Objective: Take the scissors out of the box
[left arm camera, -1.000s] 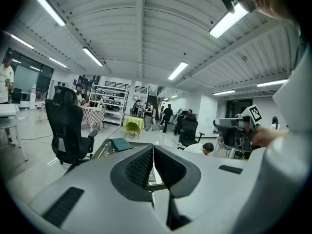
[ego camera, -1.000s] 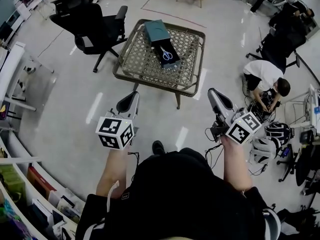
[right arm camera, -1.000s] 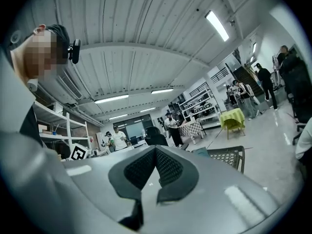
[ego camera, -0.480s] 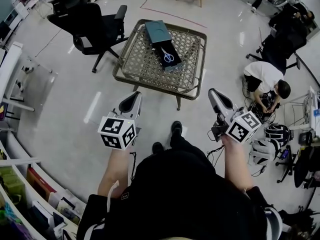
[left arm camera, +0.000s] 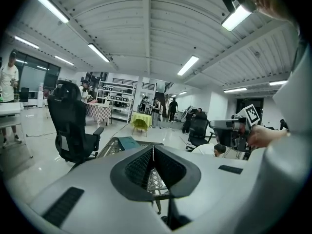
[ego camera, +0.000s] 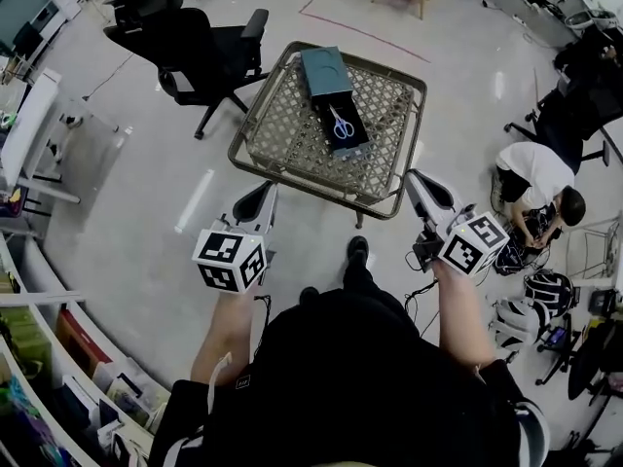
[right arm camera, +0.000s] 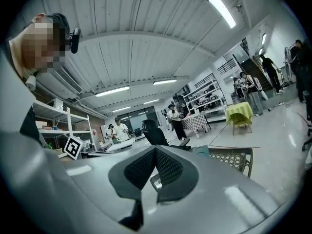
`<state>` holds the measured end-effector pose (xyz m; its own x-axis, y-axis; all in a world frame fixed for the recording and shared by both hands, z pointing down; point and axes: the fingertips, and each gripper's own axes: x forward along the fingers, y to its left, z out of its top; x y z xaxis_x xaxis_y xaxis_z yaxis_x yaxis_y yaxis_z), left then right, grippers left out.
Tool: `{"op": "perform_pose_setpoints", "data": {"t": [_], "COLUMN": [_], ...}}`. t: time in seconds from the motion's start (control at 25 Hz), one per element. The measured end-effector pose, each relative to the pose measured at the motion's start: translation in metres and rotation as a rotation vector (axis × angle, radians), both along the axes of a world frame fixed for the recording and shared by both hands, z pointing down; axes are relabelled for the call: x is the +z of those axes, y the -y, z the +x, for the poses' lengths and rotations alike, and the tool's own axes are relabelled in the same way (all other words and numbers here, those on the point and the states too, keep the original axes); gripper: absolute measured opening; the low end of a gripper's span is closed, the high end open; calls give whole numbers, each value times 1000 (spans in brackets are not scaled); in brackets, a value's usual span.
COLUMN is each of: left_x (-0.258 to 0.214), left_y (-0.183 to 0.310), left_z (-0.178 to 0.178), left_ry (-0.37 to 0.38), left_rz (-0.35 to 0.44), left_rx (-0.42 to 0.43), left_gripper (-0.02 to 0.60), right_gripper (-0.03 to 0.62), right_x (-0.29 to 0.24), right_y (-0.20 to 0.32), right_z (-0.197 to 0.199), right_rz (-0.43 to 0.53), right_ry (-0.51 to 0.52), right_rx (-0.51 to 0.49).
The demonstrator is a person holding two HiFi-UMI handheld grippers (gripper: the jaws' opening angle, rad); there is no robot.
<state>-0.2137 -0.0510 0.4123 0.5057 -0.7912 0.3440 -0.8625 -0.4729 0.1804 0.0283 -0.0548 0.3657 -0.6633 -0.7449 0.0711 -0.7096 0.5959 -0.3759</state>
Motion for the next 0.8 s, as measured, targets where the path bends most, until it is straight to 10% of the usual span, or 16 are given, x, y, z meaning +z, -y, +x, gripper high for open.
{"op": "perform_pose_setpoints", "data": {"t": [0.8], "left_x": [1], "left_y": [119], "left_z": [100], "left_ry": [62], "left_rz": [-42], "left_rx": [-93], "left_gripper": [14], "right_gripper": [10], "right_x": [40], "right_y": [154], "right_z": [44], "right_rz": [-81], "right_ry": [50], "right_rx": [-232]}}
